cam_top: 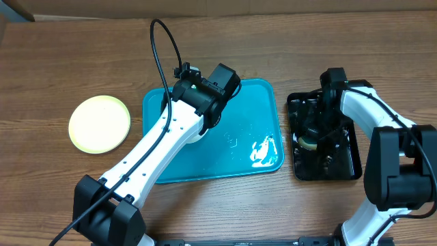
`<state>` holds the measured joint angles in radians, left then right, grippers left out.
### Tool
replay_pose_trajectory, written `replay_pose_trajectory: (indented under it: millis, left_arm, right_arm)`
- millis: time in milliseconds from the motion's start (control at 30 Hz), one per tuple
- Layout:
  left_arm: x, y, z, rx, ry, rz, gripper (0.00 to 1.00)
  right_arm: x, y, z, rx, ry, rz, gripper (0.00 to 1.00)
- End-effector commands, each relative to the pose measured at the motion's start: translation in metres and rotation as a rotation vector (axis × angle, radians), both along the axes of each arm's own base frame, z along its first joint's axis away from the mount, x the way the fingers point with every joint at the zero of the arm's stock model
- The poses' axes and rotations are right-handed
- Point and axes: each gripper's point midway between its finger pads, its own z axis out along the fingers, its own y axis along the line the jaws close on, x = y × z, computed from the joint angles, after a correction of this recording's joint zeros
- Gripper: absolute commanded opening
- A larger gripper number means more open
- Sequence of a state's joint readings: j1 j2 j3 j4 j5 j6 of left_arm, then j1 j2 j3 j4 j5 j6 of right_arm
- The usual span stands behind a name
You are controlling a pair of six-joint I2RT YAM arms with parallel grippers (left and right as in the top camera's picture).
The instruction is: Clean dirty plates on tray and stack at the side
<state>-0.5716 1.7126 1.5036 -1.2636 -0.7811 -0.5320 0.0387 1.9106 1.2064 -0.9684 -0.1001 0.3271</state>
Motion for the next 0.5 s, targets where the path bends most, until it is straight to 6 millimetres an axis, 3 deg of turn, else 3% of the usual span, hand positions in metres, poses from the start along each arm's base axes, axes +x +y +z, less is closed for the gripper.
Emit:
replay_pose_trajectory:
  millis: [0, 200, 467]
  left_arm:
    - [-0.001, 0.012, 0.016, 0.019, -0.085, 0.060, 0.04]
    - [-0.005, 0.025, 0.026, 0.056, -0.165, 0.148, 0.04]
    - [-0.007, 0.028, 0.030, 0.050, -0.205, 0.186, 0.04]
  right_arm:
    - [0.007, 0.002, 0.022, 0.011, -0.074, 0.023, 0.04]
    - [0.011, 0.002, 0.045, 0.010, -0.147, 0.081, 0.04]
    - [0.015, 0.004, 0.056, 0.017, -0.202, 0.180, 0.04]
